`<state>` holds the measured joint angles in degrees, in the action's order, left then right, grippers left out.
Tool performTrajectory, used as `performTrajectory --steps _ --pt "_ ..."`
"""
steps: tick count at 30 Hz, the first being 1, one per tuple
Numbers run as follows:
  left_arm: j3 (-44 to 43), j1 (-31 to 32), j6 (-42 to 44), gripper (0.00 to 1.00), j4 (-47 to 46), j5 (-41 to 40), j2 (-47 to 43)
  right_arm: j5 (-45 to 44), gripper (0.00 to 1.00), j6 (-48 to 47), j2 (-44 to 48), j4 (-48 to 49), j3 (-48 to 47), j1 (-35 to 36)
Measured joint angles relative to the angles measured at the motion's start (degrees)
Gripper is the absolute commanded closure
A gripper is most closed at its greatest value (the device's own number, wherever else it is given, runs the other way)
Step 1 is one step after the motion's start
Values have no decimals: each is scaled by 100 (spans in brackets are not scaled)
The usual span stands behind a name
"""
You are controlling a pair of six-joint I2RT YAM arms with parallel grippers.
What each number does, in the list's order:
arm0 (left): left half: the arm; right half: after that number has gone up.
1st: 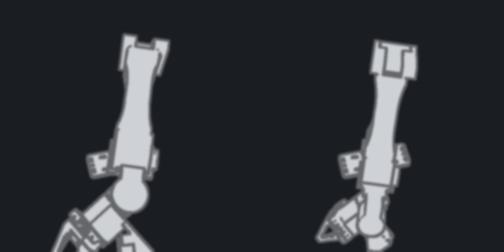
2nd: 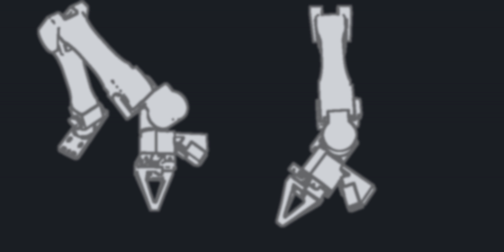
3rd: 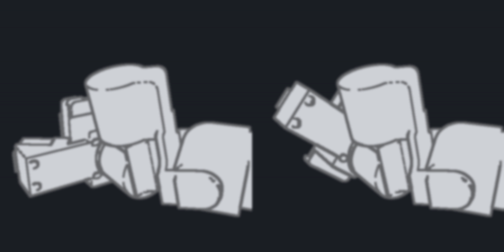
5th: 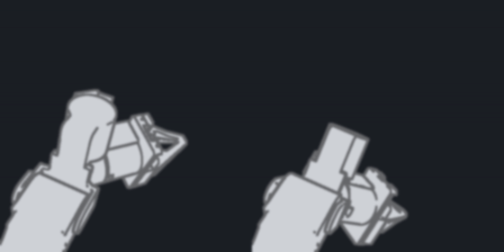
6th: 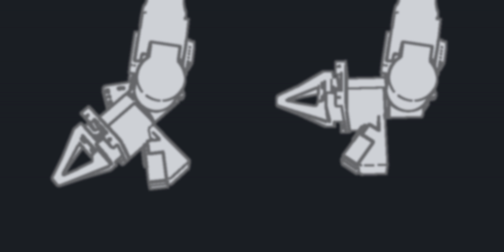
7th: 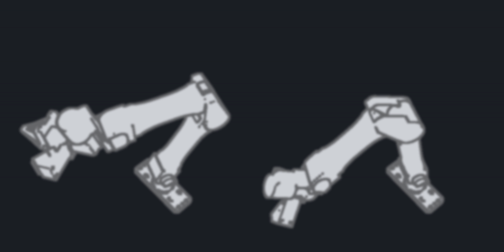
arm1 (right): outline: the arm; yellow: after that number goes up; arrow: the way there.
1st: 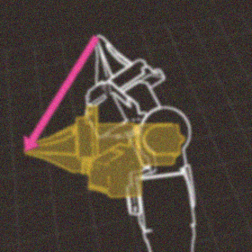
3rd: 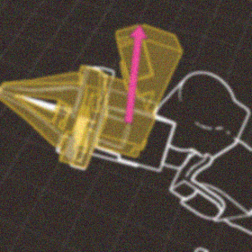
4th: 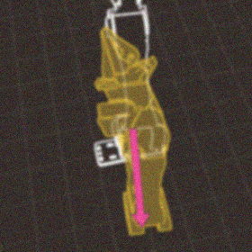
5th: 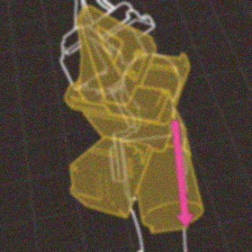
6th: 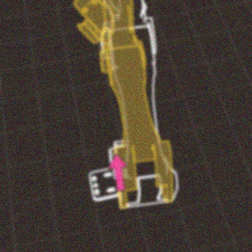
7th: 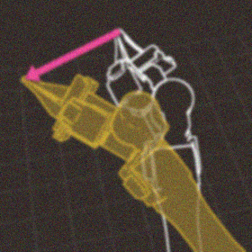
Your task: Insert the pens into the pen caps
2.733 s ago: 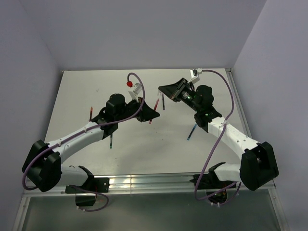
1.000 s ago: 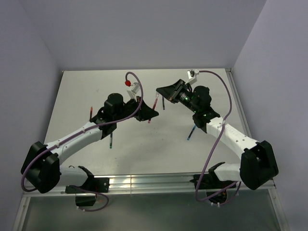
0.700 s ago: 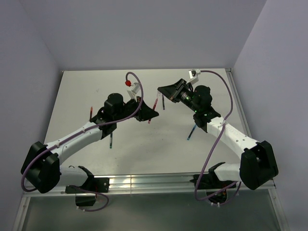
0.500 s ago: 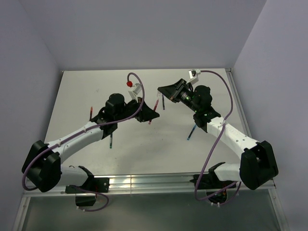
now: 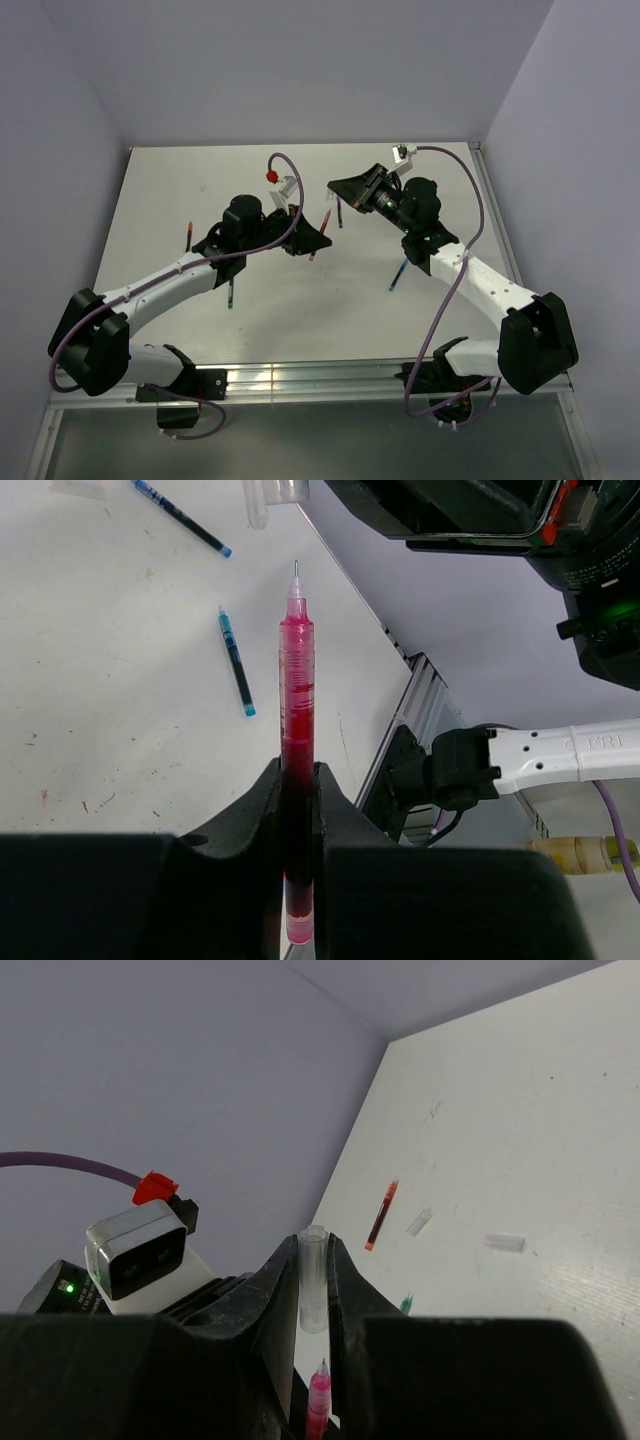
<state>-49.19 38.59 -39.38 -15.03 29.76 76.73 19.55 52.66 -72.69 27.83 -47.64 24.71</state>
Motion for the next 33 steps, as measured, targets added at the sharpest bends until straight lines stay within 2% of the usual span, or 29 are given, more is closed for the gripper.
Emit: performTrajectory --steps 33 --pt "-2 2 227 100 129 -205 -151 0 100 -24 0 -2 0 68"
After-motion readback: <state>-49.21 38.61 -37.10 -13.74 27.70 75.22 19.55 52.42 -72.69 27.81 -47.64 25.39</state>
